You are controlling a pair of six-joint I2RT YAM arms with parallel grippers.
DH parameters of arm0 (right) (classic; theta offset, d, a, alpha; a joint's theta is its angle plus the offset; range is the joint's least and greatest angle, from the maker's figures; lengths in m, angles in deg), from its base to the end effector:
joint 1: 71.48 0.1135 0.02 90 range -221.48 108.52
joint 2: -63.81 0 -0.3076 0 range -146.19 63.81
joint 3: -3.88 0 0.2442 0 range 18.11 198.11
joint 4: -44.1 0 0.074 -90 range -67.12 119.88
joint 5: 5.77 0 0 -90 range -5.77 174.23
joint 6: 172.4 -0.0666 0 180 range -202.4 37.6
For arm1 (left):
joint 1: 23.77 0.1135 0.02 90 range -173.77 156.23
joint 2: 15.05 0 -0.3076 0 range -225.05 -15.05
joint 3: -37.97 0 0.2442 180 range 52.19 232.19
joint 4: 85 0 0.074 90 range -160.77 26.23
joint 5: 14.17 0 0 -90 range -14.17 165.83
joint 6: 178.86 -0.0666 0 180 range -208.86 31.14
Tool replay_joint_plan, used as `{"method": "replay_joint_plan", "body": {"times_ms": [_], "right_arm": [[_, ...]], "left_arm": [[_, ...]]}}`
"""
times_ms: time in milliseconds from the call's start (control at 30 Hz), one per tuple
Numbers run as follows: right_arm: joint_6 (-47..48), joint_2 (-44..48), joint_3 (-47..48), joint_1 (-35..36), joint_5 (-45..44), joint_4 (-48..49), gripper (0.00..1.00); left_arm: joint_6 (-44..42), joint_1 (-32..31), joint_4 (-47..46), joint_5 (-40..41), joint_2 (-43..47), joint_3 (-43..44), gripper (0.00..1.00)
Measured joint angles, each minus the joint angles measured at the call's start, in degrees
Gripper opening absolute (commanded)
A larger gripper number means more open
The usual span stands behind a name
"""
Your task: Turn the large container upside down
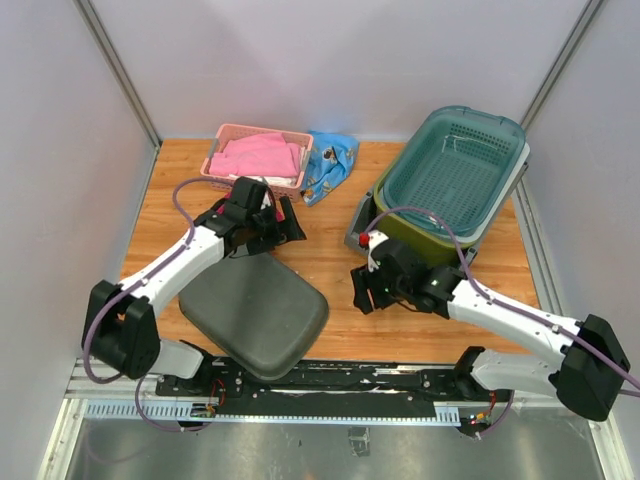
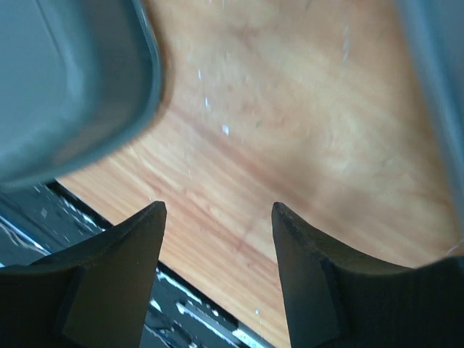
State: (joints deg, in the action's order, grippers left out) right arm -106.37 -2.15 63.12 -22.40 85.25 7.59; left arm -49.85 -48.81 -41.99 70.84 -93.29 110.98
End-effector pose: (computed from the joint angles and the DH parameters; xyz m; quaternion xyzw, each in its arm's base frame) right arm 0.1561 0.1819 0.2695 -0.2030 0.8951 0.2428 0.3141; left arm 0.2639 -0.1297 0.2877 -0.0981 0.9284 -0.2233 0.2803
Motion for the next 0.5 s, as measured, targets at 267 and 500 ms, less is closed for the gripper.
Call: {"method": "replay_joint_plan", "body": {"times_ms": [267,500], "right_arm": [[0.0,-2.71,-6.34,8.85,0.63,2.36,0.61],[0.17,-15.72,-1.9,13.11,0.94,10.78,0.6]], "left_arm": [[-1.97,0.35,-2.8,-0.2,-9.51,2.29,0.99],[-4.55,10.16,-0.94,4.0,-10.12,2.58,0.99]]}}
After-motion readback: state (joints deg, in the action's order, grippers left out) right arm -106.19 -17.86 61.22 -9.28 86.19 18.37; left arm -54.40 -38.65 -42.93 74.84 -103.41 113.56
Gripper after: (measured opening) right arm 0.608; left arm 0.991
